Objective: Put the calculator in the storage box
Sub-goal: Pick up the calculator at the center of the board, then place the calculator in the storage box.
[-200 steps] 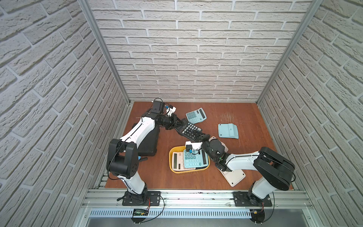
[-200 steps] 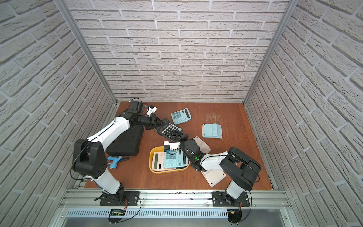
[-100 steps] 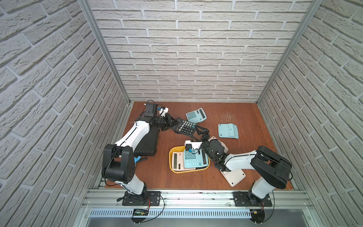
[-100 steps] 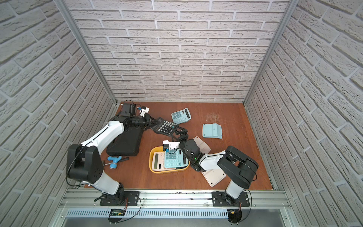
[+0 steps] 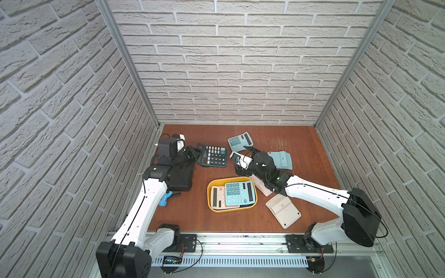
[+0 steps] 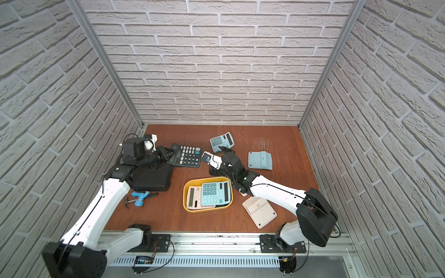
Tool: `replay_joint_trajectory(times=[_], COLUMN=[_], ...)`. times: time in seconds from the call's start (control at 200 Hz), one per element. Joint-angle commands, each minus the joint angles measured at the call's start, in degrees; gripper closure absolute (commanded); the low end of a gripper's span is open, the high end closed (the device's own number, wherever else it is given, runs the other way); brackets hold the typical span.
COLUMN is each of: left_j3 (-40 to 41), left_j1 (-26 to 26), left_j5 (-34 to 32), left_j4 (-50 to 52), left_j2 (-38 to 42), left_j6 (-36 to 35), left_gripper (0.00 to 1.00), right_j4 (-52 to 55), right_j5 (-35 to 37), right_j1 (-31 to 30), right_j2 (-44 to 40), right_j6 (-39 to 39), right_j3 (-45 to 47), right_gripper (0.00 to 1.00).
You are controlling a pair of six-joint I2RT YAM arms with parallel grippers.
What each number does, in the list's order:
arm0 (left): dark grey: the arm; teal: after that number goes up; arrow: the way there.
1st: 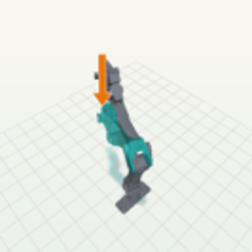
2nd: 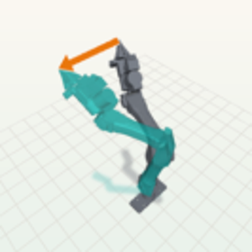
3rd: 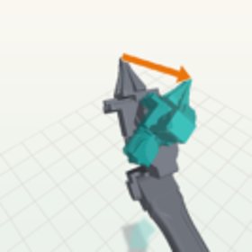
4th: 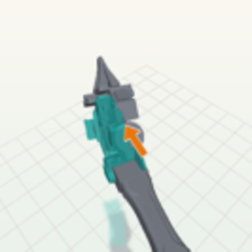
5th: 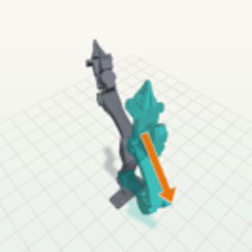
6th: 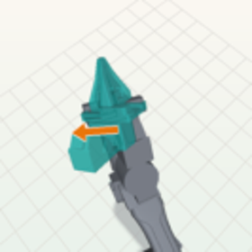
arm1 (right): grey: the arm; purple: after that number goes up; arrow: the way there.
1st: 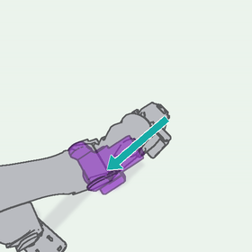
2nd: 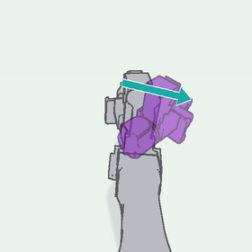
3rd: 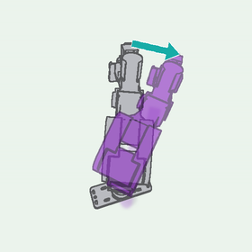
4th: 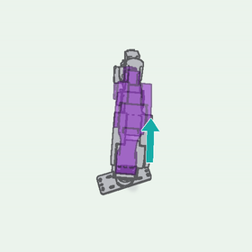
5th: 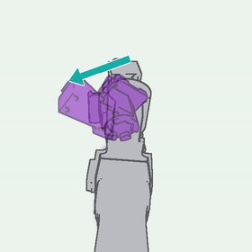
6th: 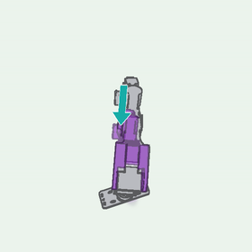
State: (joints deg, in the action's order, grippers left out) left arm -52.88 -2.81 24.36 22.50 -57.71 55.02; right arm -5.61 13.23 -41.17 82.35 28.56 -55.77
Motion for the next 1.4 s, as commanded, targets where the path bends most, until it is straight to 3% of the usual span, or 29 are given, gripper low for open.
replay_joint_trajectory(times=[0.0,0.16,0.365,0.545,0.73,0.845,1.19,1.395], left_j3=[4.2,11.9,21.0,28.1,30.9,33.0,36.4,34.9], left_j1=[-2.4,-9.6,-21.9,-32.2,-40.5,-42.9,-46.2,-46.2], left_j5=[-6.0,-13.6,-24.4,-32.9,-41.2,-44.1,-48.6,-48.1], left_j4=[-1.1,-4.3,-11.2,-20.0,-25.1,-26.0,-21.4,-15.3], left_j2=[5.7,13.6,19.1,18.4,14.1,14.0,16.1,16.1], left_j6=[2.8,7.2,11.3,14.4,15.6,17.0,21.0,22.0], left_gripper=[1.0,1.0,1.0,1.0,1.0,1.0,1.0,0.54], right_j4=[19.1,34.3,35.1,34.6,29.1,26.7,25.4,26.4], right_j5=[-2.2,-7.6,-19.7,-24.6,-36.6,-41.5,-44.3,-45.6], right_j1=[3.8,12.1,17.7,20.2,26.0,27.7,28.1,28.1], right_j2=[-1.3,0.7,-0.9,-1.9,-1.4,-1.0,-0.5,-0.8], right_j6=[-20.2,-38.7,-48.8,-51.7,-54.8,-56.0,-56.0,-55.8], right_j3=[-5.5,-13.5,-11.5,-8.6,-3.2,-1.2,0.5,0.2], right_gripper=[0.0,0.0,0.0,0.0,0.0,0.0,0.0,0.0])
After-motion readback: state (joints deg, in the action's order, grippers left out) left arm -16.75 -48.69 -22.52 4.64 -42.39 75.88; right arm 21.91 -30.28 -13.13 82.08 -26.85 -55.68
